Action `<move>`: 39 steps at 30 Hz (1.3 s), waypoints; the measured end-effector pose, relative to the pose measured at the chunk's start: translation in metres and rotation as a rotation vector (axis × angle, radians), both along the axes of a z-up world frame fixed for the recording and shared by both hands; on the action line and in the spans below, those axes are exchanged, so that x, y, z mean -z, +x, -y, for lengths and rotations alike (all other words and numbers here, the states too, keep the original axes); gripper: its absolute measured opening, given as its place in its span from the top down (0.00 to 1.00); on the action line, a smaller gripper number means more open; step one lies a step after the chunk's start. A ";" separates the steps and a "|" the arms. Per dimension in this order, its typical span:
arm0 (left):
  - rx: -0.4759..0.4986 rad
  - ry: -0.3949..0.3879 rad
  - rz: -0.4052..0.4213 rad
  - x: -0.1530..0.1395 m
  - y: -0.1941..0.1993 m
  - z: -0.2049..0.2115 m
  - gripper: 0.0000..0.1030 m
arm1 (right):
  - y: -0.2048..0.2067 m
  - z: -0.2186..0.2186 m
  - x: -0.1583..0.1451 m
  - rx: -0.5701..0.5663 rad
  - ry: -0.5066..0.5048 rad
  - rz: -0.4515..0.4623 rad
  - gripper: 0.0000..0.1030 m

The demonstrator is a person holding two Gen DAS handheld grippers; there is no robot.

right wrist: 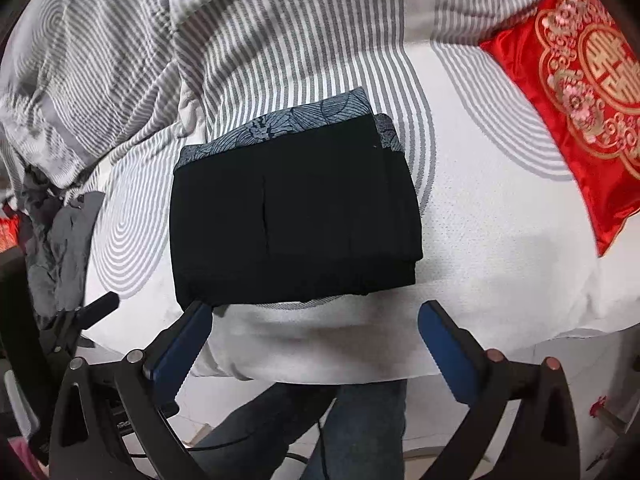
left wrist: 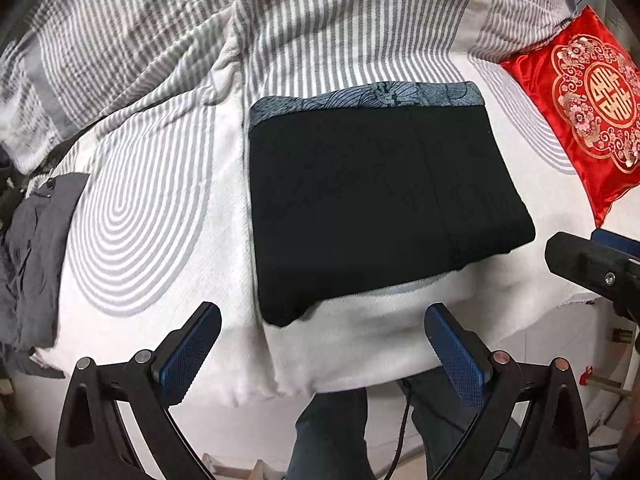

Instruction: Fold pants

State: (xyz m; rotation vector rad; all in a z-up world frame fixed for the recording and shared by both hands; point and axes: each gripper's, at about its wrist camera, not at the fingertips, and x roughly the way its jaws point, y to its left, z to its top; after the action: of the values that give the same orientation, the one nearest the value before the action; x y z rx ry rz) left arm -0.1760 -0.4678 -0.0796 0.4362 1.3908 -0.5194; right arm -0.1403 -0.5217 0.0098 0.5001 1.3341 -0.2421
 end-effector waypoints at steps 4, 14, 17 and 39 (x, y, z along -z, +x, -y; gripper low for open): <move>0.006 0.022 -0.006 -0.006 -0.007 -0.005 0.01 | 0.000 -0.007 -0.006 -0.012 -0.023 -0.012 0.00; 0.004 0.008 0.014 -0.022 -0.007 -0.015 0.01 | -0.001 -0.014 -0.021 -0.009 -0.046 -0.018 0.00; 0.000 0.004 0.013 -0.023 -0.007 -0.016 0.01 | 0.001 -0.016 -0.024 -0.016 -0.055 -0.018 0.00; 0.017 -0.024 0.026 -0.029 -0.004 -0.017 0.01 | 0.001 -0.026 -0.028 -0.006 -0.081 -0.028 0.00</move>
State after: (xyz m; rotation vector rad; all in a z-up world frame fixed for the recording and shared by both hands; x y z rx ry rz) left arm -0.1800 -0.4503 -0.0510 0.4340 1.3558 -0.5422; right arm -0.1394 -0.4960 0.0381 0.4261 1.3469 -0.2981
